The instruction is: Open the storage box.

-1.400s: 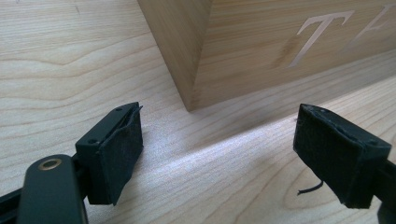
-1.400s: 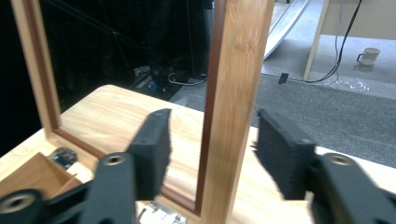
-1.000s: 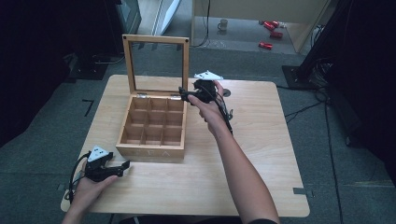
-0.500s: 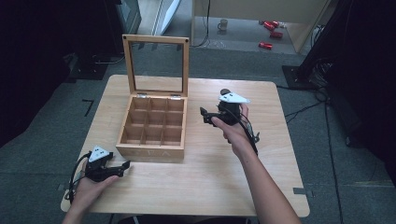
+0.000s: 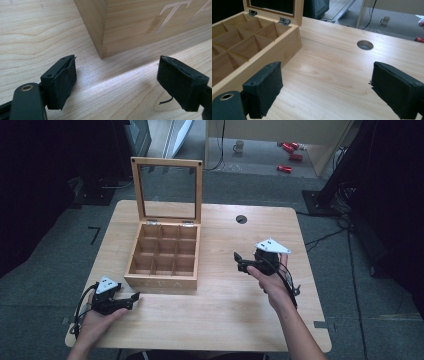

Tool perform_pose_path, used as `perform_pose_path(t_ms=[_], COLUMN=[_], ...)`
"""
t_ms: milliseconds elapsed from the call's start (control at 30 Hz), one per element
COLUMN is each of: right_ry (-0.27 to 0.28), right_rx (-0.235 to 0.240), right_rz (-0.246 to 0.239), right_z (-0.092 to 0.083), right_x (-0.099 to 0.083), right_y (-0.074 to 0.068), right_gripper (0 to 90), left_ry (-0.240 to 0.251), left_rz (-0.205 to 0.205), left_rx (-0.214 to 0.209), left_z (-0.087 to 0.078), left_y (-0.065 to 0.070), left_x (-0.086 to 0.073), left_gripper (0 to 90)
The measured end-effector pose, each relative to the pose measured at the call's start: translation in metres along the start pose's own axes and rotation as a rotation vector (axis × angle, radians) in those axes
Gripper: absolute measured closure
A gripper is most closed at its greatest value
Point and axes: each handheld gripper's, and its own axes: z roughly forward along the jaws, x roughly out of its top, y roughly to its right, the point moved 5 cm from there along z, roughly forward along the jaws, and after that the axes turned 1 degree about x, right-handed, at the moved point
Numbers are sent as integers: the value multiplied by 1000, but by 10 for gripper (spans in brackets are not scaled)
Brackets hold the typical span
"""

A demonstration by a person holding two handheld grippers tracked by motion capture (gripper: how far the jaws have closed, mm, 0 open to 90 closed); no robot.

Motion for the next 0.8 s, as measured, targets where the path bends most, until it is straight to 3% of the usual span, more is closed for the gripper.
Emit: perform_pose_path(t_ms=[367,800], right_ry=[-32,-133], right_rx=[-54,-151], right_rz=[26,124], right_z=[-30,-58], right_x=[-46,-119], right_y=[19,59], right_gripper=[100,100], left_ry=[-5,-7], left_rz=[10,16], left_rx=[11,27], left_z=[0,1], left_y=[1,2], left_x=[0,0], left_gripper=[167,167])
